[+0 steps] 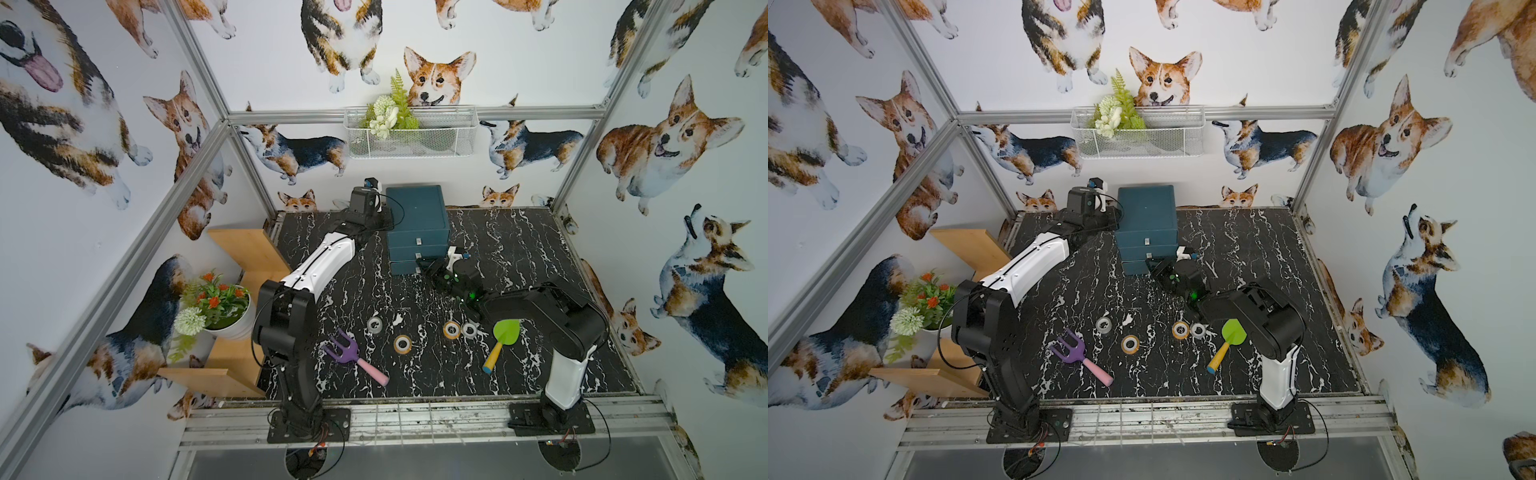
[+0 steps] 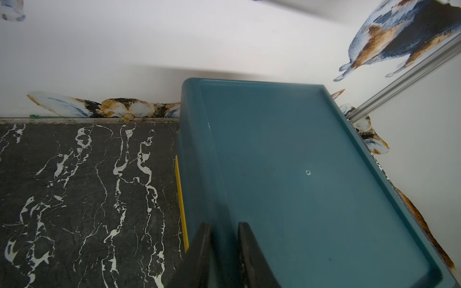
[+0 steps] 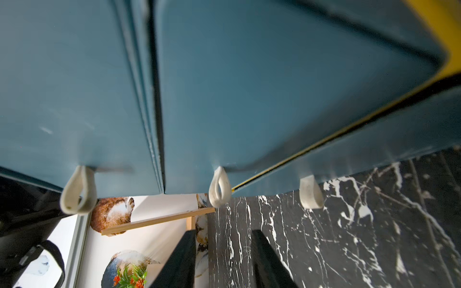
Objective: Place the transparent tape into the drawer according to color
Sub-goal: Open the drawer in the storage box.
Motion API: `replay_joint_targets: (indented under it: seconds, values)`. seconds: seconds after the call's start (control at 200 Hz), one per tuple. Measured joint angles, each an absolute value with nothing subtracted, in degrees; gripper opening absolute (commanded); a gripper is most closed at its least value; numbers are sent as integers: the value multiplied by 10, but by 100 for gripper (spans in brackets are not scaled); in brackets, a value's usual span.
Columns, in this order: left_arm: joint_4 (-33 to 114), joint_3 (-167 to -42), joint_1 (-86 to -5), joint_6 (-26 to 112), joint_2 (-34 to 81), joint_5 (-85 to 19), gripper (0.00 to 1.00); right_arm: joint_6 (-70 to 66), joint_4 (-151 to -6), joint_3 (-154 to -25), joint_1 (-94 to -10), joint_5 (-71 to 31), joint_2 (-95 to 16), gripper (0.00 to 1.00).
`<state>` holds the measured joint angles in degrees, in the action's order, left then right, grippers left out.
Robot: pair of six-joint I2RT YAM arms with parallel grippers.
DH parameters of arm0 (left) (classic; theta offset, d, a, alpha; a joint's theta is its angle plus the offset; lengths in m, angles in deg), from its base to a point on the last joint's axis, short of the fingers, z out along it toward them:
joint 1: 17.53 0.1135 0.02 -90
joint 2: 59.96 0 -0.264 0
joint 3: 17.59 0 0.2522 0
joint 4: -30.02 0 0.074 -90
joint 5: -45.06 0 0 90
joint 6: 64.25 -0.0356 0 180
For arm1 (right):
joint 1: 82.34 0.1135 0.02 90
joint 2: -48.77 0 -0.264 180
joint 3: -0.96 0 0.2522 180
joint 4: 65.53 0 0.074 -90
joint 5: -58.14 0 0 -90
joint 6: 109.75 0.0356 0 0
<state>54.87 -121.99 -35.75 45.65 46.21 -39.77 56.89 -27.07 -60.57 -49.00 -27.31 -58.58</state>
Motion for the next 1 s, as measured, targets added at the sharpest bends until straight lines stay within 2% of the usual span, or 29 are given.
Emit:
replay_joint_targets:
  seconds: [0.42, 0.626, 0.841, 1.001]
  values:
    - [547, -1219, -358, 457, 463, -395, 24, 591, -256, -650, -497, -277, -629, 35]
    - [545, -1219, -357, 457, 463, -391, 24, 592, -256, -658, -498, -288, -637, 23]
    - [545, -1219, -357, 457, 464, -390, 24, 592, -252, -660, -500, -289, -641, 0]
    - [545, -1220, -357, 457, 464, -388, 24, 594, -245, -641, -499, -286, -629, 0]
